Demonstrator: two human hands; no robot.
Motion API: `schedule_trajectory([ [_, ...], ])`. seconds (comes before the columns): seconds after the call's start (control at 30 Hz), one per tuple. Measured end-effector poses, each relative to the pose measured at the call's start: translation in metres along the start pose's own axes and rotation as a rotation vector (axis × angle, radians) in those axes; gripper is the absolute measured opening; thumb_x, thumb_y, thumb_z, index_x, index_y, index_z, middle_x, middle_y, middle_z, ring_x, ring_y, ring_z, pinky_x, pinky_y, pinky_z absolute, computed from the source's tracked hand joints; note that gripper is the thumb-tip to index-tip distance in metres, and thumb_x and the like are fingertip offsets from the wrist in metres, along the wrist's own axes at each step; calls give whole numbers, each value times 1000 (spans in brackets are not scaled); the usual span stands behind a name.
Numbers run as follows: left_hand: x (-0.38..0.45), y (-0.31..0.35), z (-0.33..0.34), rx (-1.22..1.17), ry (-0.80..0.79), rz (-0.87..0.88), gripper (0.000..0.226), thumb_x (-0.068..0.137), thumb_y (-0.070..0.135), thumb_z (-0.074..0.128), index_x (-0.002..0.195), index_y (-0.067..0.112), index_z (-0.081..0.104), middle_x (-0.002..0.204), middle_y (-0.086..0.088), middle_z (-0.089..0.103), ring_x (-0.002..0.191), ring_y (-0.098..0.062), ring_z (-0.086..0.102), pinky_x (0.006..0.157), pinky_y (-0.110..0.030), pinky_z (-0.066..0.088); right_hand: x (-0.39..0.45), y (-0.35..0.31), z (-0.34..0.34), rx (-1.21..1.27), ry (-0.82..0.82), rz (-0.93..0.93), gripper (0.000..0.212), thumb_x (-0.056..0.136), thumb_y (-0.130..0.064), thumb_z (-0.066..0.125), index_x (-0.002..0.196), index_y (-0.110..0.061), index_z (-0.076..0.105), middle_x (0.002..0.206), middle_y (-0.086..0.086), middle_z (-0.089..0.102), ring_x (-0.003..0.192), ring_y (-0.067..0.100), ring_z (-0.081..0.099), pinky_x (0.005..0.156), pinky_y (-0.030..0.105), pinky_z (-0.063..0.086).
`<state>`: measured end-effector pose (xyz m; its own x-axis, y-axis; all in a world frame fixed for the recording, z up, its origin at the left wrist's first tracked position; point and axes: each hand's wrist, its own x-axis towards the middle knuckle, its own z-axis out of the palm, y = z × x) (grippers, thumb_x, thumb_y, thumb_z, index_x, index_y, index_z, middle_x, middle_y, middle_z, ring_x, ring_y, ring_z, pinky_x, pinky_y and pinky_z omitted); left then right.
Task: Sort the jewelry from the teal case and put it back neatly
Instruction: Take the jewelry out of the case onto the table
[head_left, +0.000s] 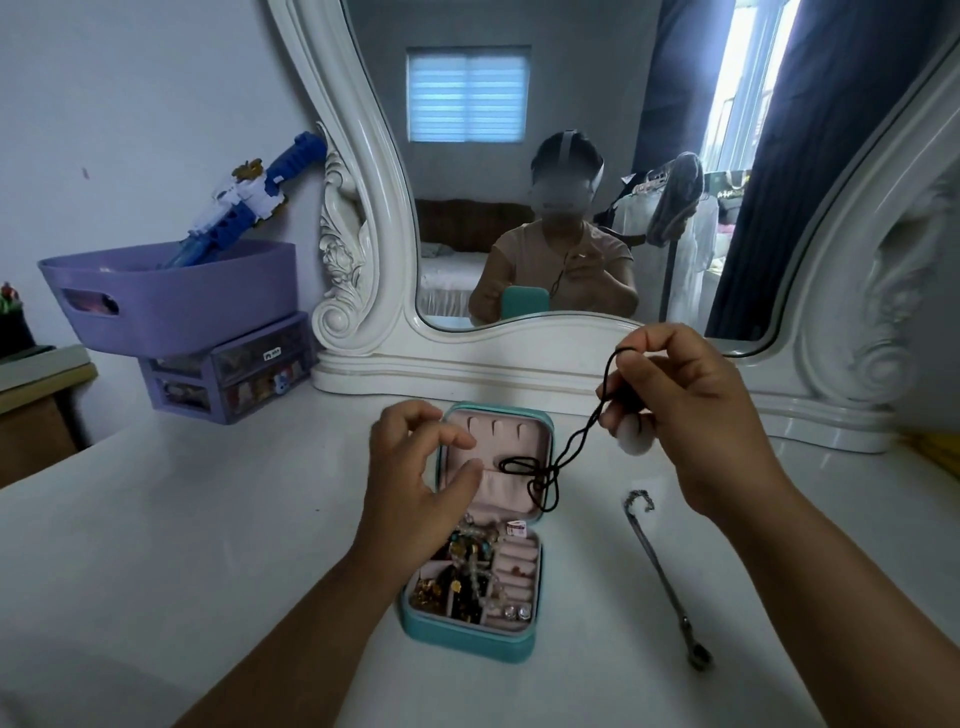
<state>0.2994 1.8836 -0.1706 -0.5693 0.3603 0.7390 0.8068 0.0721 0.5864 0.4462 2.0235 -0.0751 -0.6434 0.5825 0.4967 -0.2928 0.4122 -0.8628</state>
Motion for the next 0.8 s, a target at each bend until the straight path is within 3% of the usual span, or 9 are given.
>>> schedule_trajectory([
  [0.07,3,14,-1,71,128,156,17,72,33,62,80,19,64,97,12,43,100,-8,41,90,-12,31,-4,3,-7,0,14,37,15,94,-10,46,83,-15,55,60,-2,63,47,12,57,41,19,42],
  [0.13,4,33,2,42,126,276,16,73,33,64,82,20,64,96,9,50,97,-10,48,86,-25,39,-7,4,-13,25,17,66,14,93,-10,46,83,-14,56,59,-1,63,46,13,57,41,19,42],
  [0.2,1,56,11,-153,-87,217,23,76,35,64,98,29,60,102,12,59,101,-7,55,88,-23,44,-10,4,-17,66,3,88,13,93,-10,47,85,-13,56,59,-1,63,47,14,57,41,19,42],
  [0.3,-3,79,37,-321,-451,-13,55,83,30,62,129,41,34,118,17,56,117,5,49,97,-11,36,-14,3,-24,147,-35,99,11,93,-9,47,88,-11,56,62,2,63,49,15,57,42,20,43],
  [0.37,-2,85,54,-337,-536,-74,52,89,20,57,132,36,34,107,12,62,106,2,56,91,-15,41,-17,4,-33,175,-39,98,13,93,-8,47,85,-12,57,63,3,62,49,16,57,43,19,43],
  [0.5,6,88,69,-487,-589,-197,23,94,12,48,106,32,51,65,7,58,55,-8,53,56,-20,43,-26,15,-64,127,64,138,16,92,-9,48,81,-14,58,68,5,62,49,16,58,42,21,41],
  [0.63,14,90,82,-403,-620,-220,12,90,20,57,82,26,63,49,15,55,50,-9,44,50,-20,37,-47,34,-99,44,152,276,13,89,-6,53,79,-10,60,61,11,57,46,17,58,42,28,39],
  [0.73,20,96,100,-265,-533,-260,25,85,28,64,62,22,58,40,13,48,36,1,38,40,-14,30,-64,46,-114,5,113,397,10,87,-2,55,79,-4,60,57,13,57,47,22,58,41,25,44],
  [0.8,20,100,116,-187,-491,-261,30,83,31,65,57,21,55,45,11,49,39,1,42,46,-20,35,-74,53,-115,10,74,469,10,86,1,55,78,-2,61,59,14,56,48,25,59,42,25,47],
])
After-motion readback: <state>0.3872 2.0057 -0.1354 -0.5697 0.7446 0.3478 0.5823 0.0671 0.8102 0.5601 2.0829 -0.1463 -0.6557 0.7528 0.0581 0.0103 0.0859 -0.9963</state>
